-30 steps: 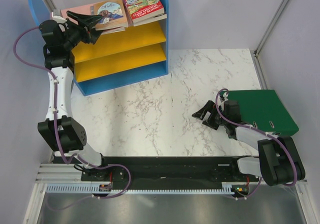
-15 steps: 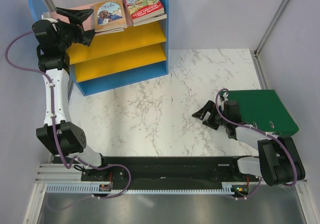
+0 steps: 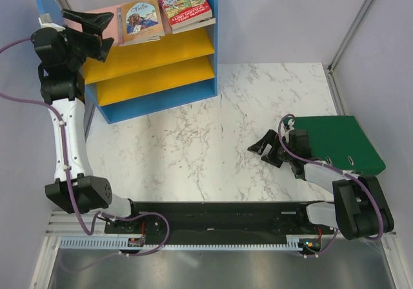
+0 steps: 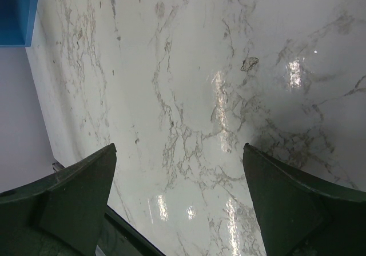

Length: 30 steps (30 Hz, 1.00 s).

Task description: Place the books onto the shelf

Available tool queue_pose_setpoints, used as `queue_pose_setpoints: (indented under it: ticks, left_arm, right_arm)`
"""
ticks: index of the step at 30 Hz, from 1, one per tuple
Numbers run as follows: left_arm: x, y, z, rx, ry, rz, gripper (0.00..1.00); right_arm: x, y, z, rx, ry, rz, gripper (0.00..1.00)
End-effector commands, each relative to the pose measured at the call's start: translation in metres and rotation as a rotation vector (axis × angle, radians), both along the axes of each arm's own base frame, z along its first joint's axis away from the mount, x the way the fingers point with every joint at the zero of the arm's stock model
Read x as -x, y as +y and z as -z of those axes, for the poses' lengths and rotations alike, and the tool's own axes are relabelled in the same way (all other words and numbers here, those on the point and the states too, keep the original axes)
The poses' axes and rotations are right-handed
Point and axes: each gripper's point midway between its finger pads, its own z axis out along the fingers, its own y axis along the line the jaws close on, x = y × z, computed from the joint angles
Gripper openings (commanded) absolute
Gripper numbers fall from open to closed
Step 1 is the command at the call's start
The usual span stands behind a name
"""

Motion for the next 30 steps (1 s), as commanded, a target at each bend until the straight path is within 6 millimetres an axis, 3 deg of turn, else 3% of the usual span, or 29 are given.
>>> queue_pose_setpoints:
  ticks: [1,2,3,5,6,8,9,10,11,13,14,16,18,22,25,30]
  left_arm:
    - [0.042,0.002,-0.026,-0.163,-0.111,-0.067,1.0]
    - [0.054,-0.003,-0.028,-0.18,-0.127,-0.054,1.0]
    - [0.054,-0.005,-0.01,-0.189,-0.095,-0.035,1.0]
    - [0.067,-0.022,0.003,-0.208,-0.1,0.06,1.0]
    - [0.072,-0.027,0.024,-0.234,-0.076,0.101,1.0]
    - [0.082,-0.045,0.047,-0.243,-0.055,0.209,1.0]
    - [0.083,-0.05,0.073,-0.262,-0.02,0.252,1.0]
    - [0.09,-0.058,0.086,-0.263,-0.006,0.317,1.0]
    - [0.091,-0.063,0.116,-0.27,0.044,0.355,1.0]
    - [0.098,-0.068,0.142,-0.275,0.085,0.395,1.0]
    - [0.101,-0.069,0.17,-0.277,0.131,0.412,1.0]
    - [0.108,-0.07,0.192,-0.287,0.165,0.43,1.0]
    - [0.118,-0.073,0.23,-0.315,0.248,0.455,1.0]
    - [0.131,-0.069,0.284,-0.424,0.409,0.437,1.0]
    - [0.141,-0.063,0.314,-0.536,0.541,0.418,1.0]
    - [0.148,-0.053,0.341,-0.663,0.67,0.384,1.0]
  right_arm:
    - [-0.007,0.005,-0.011,-0.009,-0.052,-0.025,0.98]
    - [-0.008,0.005,-0.012,-0.009,-0.056,-0.025,0.98]
    - [-0.008,0.004,-0.013,-0.008,-0.057,-0.025,0.98]
    - [-0.009,0.004,-0.017,-0.002,-0.073,-0.025,0.98]
    - [-0.008,0.003,-0.017,0.002,-0.072,-0.022,0.98]
    - [-0.01,0.003,-0.025,0.009,-0.094,-0.027,0.98]
    - [-0.009,0.002,-0.024,0.014,-0.086,-0.029,0.98]
    - [-0.009,0.002,-0.027,0.02,-0.092,-0.031,0.98]
    - [-0.014,0.0,-0.032,0.042,-0.114,-0.029,0.98]
    - [-0.013,-0.003,-0.034,0.077,-0.11,-0.029,0.98]
    - [-0.017,-0.008,-0.037,0.117,-0.114,-0.022,0.98]
    - [-0.021,-0.012,-0.043,0.159,-0.135,-0.021,0.98]
    - [-0.023,-0.02,-0.049,0.219,-0.131,-0.018,0.98]
    - [-0.033,-0.032,-0.061,0.308,-0.149,0.002,0.98]
    - [-0.036,-0.04,-0.062,0.362,-0.14,0.015,0.98]
    - [-0.037,-0.054,-0.061,0.439,-0.106,0.054,0.98]
